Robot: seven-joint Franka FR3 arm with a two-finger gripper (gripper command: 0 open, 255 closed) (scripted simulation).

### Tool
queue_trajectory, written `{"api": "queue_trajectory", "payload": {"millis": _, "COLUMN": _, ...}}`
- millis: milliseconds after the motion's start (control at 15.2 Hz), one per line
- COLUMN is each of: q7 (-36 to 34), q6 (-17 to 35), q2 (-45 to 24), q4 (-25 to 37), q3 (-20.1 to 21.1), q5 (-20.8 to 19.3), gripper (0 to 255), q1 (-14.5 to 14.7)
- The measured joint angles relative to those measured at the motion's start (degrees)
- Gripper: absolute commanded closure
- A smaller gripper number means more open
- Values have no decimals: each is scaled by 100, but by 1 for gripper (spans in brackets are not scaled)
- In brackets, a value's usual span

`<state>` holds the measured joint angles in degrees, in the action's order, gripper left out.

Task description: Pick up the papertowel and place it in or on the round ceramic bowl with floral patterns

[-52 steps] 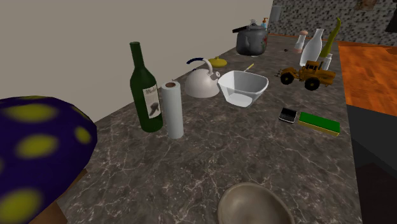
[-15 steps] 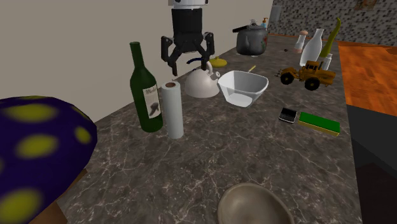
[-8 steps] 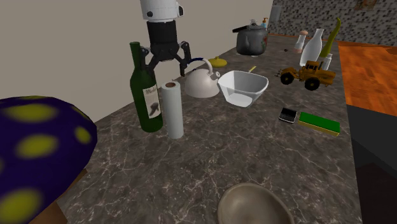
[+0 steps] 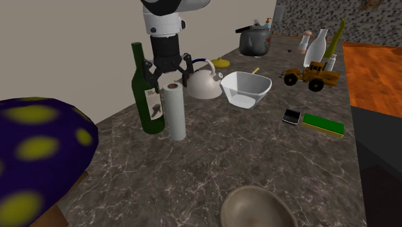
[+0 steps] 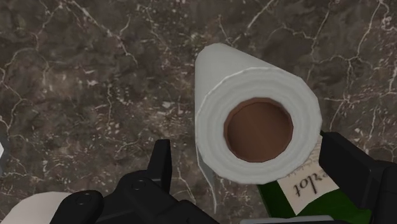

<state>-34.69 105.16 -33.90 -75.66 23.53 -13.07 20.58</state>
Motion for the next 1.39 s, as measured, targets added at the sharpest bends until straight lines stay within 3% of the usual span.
{"api": "queue_trajectory", "payload": {"millis": 264, "q7": -1, "q6": 17, "q2": -1, "q4": -15, "q3": -1, "q5": -1, "gripper": 0, "q1": -2}}
{"api": "queue_trajectory", "payload": {"millis": 330, "q7": -1, "q6": 17, "q2": -1, "q4": -15, "q3": -1, "q5": -1, "gripper": 255, "q1": -2}}
{"api": "queue_trajectory", "payload": {"millis": 990, "q7": 0, "q6": 17, "q2": -1, "q4": -15, "q3": -1, "q5": -1, "gripper": 255, "q1": -2}}
{"api": "queue_trajectory", "payload": {"millis": 1386, "q7": 19, "q6": -335, "q2": 48, "q4": 299, "q3": 20, "q5": 27, "gripper": 255, "q1": 36}}
